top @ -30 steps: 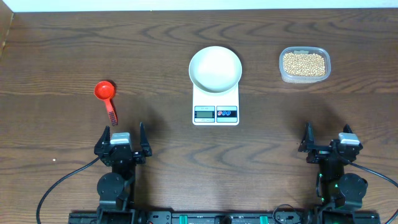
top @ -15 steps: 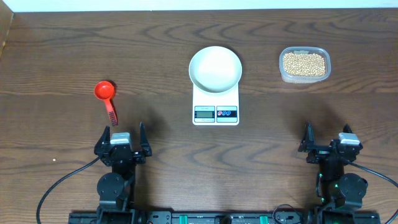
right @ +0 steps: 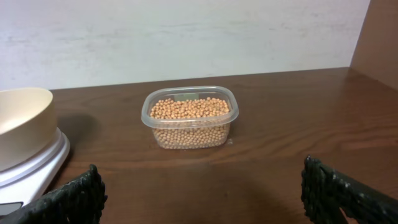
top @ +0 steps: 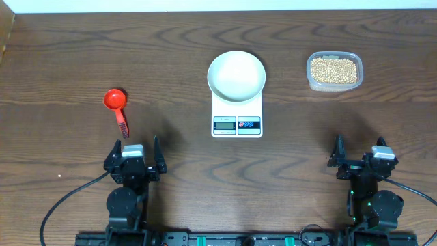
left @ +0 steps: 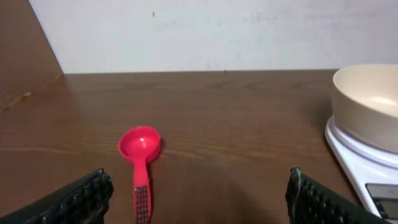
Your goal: Scoop item into bowl and weigh 50g on scale
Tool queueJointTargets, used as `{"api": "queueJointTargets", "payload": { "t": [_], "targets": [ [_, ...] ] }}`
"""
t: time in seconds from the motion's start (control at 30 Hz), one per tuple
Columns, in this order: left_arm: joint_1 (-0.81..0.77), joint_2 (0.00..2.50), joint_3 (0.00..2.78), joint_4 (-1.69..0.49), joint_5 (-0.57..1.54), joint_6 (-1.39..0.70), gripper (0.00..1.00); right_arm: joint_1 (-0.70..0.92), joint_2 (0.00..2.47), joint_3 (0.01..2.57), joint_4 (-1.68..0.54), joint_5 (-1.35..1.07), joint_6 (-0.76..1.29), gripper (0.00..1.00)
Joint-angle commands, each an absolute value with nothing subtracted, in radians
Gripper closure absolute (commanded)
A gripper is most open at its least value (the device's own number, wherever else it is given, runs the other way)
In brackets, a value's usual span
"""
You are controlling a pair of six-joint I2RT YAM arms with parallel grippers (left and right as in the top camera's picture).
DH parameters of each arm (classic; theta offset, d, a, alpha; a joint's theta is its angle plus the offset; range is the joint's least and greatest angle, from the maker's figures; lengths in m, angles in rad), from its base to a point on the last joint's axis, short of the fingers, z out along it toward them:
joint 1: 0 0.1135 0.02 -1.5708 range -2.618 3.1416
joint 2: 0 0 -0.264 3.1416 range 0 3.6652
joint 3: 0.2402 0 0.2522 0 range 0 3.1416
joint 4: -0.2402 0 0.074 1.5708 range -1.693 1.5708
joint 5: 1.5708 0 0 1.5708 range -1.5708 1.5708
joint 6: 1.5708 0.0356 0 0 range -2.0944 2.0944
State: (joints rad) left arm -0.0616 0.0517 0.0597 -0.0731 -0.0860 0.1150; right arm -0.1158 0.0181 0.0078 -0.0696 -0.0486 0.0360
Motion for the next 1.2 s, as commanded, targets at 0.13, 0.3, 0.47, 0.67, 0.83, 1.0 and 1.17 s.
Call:
{"api": "queueJointTargets", "payload": {
  "t": [0.13, 0.3, 0.47, 0.67, 0.83, 1.0, 1.17],
  "targets": [
    [-0.057, 0.198, 0.207, -0.074, -0.070, 0.139, 0.09, -0.107, 0.018, 0.006, -0.072, -0.052, 0.028, 0.01],
    [-0.057, 0.334, 0.317, -0.114, -0.035, 0.138, 0.09, -0.107, 0.018, 0.006, -0.072, -0.052, 0.028, 0.01],
    [-0.057, 0.484, 0.474, -0.226, -0.007, 0.139, 0.09, -0.107, 0.018, 0.006, -0.072, -0.052, 0.028, 0.01],
    [-0.057, 0.680, 0.704, -0.388, 0.022, 0.138, 0.09, -0.107, 0.018, 0.006, -0.072, -0.052, 0.028, 0.01],
    [-0.057, 0.864, 0.913, -0.517, 0.083, 0.139, 0.08, -0.107, 0.018, 0.006, -0.072, -0.052, 0.028, 0.01],
    [-0.031, 1.059, 1.127, -0.630, 0.181, 0.148, 0.09, -0.107, 0.018, 0.006, -0.072, -0.052, 0.028, 0.01],
    [0.047, 1.249, 1.318, -0.731, 0.334, 0.176, 0.09, -0.107, 0.018, 0.006, -0.072, -0.052, 0.028, 0.01]
  ]
}}
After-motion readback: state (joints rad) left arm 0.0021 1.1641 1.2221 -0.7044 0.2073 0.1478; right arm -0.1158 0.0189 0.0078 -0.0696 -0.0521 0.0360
